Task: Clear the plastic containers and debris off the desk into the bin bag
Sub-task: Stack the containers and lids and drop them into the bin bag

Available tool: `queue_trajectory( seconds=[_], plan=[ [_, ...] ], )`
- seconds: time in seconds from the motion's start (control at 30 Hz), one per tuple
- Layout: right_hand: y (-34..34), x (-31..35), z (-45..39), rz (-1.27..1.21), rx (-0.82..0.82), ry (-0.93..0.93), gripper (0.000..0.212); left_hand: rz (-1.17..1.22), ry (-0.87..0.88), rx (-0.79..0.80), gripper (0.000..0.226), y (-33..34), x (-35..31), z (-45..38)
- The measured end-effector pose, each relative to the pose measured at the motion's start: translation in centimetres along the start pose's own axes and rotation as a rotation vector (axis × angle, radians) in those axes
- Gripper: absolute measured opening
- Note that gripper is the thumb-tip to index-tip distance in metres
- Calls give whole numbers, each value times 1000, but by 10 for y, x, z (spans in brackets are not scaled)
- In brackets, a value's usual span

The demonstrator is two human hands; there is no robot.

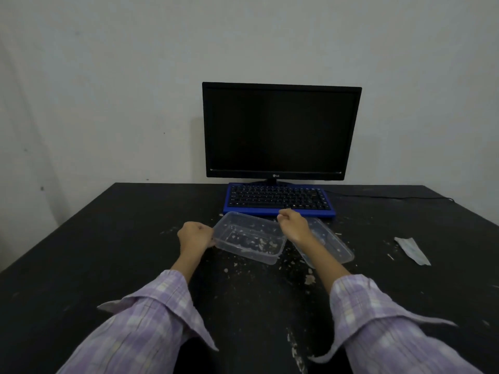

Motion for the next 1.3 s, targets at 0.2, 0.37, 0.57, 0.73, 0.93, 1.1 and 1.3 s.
queue_trajectory(
  seconds=[0.2,0.37,0.57,0.73,0.93,1.1,1.3],
  plan=[
    [-1,0,-2,67,10,-31,42,-248,102,-18,17,1,-20,11],
    [-41,-13,4,227,-123,-20,39,-282,416,-65,6,18,-64,29],
    [-92,-60,26,489,-212,197,16,-340,499,91,8,84,-89,52],
    [-111,-89,41,523,-236,310,22,-378,497,144,10,114,-87,60],
    [-119,-90,41,425,-264,340,23,-365,492,183,11,123,-90,58],
    [-145,-54,41,266,-382,123,22,-222,456,246,14,131,-107,56],
    [-152,19,72,397,-478,-318,26,219,161,415,27,145,-115,51]
  ],
)
Point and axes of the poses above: each hand's wrist, its own z-axis away from the middle knuckle, its own y-axis out of the palm, x = y × z, the point moved 9 cm from there along -z, towards the middle knuckle, and after that the axes turned 5 degrees about x, right-handed, at the moved point
